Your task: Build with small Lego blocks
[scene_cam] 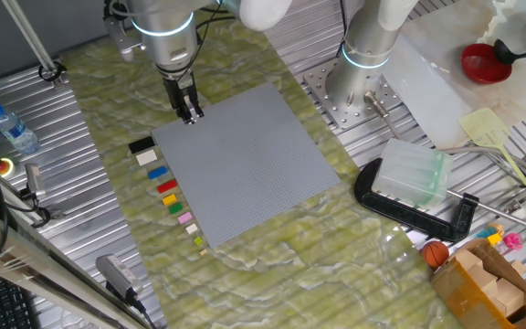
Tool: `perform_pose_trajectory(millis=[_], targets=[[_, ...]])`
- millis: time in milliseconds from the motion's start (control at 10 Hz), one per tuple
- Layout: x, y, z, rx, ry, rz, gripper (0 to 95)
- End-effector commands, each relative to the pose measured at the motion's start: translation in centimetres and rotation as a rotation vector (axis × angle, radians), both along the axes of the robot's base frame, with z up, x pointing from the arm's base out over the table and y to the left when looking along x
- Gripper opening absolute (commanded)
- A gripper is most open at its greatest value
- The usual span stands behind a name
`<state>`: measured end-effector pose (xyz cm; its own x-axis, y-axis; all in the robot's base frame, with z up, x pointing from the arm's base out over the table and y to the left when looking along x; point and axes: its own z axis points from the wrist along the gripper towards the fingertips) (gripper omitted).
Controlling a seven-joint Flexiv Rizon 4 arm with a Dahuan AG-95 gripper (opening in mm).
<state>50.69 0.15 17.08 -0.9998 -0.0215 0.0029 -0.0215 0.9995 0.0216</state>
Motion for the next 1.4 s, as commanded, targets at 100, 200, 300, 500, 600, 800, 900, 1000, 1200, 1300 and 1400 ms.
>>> perform_pose_trajectory(millis=[100,200,300,500,600,800,900,1000,1200,1300,1400], targets=[[0.0,0.1,0.0,-0.005,0.003,-0.001,0.0],[0.0,0.3,-0.1,-0.009,0.005,-0.002,0.0],[0.1,0.9,-0.4,-0.015,0.005,-0.002,0.0],[0.1,2.6,-1.1,-0.04,0.004,-0.012,0.0],[0.1,3.3,-1.4,-0.04,-0.002,-0.017,0.0],[0.4,4.8,-2.1,-0.04,-0.02,-0.029,0.0],[0.8,5.5,-2.6,-0.041,-0.022,-0.037,0.0],[1.4,6.4,-3.2,-0.047,-0.019,-0.047,0.0],[2.1,7.0,-4.5,-0.05,-0.023,-0.058,0.0],[2.9,7.3,-4.9,-0.049,-0.026,-0.069,0.0],[3.6,7.7,-5.0,-0.049,-0.024,-0.076,0.0]])
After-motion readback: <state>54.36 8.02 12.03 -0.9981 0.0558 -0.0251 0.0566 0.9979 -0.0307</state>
